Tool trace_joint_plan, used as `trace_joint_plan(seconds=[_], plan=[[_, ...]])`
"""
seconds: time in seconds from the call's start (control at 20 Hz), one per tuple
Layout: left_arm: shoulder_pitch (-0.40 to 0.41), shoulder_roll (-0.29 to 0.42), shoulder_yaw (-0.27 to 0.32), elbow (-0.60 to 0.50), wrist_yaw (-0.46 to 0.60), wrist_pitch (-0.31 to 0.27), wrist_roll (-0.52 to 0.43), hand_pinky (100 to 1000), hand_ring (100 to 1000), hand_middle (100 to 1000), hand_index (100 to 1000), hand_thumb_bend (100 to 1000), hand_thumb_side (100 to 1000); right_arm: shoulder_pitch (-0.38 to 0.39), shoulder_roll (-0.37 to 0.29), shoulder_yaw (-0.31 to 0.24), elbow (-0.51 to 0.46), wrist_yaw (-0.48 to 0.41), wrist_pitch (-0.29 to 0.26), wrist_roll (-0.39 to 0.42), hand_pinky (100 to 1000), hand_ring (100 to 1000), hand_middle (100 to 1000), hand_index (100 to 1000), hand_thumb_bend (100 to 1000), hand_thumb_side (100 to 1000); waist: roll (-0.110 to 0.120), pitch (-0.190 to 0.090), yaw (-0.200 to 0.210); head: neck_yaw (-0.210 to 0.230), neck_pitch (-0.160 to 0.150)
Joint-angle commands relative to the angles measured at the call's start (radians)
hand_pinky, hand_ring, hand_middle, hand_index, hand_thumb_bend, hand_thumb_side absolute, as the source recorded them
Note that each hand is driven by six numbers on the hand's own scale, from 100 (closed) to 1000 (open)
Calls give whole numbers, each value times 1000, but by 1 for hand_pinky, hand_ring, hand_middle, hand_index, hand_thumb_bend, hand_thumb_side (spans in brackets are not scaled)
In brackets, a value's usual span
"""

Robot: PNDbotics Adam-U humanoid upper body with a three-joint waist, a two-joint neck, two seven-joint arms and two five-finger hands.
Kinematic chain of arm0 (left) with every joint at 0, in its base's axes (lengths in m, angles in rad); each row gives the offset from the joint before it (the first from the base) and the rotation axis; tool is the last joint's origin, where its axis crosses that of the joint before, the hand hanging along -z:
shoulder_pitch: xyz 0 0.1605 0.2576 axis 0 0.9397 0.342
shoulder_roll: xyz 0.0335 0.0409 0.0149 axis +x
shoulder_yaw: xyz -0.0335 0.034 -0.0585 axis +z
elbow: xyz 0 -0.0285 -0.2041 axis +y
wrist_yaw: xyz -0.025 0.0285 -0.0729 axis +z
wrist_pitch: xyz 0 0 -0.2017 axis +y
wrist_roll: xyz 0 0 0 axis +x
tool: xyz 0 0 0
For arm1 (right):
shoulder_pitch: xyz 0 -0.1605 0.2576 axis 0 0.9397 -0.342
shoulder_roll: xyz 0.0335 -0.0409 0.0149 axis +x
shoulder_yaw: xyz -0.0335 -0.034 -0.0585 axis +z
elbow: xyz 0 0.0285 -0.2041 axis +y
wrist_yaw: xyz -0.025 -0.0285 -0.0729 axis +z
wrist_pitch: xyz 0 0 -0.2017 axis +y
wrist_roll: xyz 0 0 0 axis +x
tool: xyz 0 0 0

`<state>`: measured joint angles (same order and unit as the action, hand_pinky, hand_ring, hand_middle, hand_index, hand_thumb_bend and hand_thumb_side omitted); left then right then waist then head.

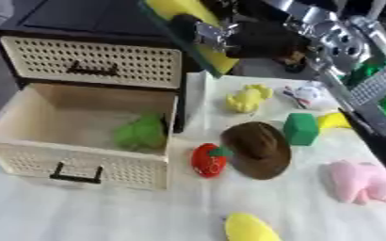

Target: Pick up objects from table and place into drawer.

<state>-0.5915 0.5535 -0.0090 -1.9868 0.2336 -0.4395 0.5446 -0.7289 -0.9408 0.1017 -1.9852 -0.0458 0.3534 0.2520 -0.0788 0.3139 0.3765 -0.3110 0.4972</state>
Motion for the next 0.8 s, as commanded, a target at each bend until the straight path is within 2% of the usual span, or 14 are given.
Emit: trace_joint_plan(seconds=[0.05, 0.55, 0.8], plan=[[-22, 10, 6, -13, 6, -4, -4, 669, 722, 733, 769, 148, 969, -31, 0, 4, 7, 11, 22, -9, 829, 949, 413, 668, 408, 686, 4, -14, 8, -14, -18], [-34, -5, 5, -13, 13, -2, -6, 669, 722, 733, 768, 148, 971, -93, 80, 59, 48, 55, 24, 17, 827, 950, 409, 665, 417, 684, 1, -5, 31, -44, -39], [-39, -7, 4, -13, 16, -3, -8, 669, 722, 733, 767, 147, 972, -105, 116, 89, 58, 107, 21, 34, 824, 945, 407, 662, 431, 680, -1, -2, 39, -48, -42]])
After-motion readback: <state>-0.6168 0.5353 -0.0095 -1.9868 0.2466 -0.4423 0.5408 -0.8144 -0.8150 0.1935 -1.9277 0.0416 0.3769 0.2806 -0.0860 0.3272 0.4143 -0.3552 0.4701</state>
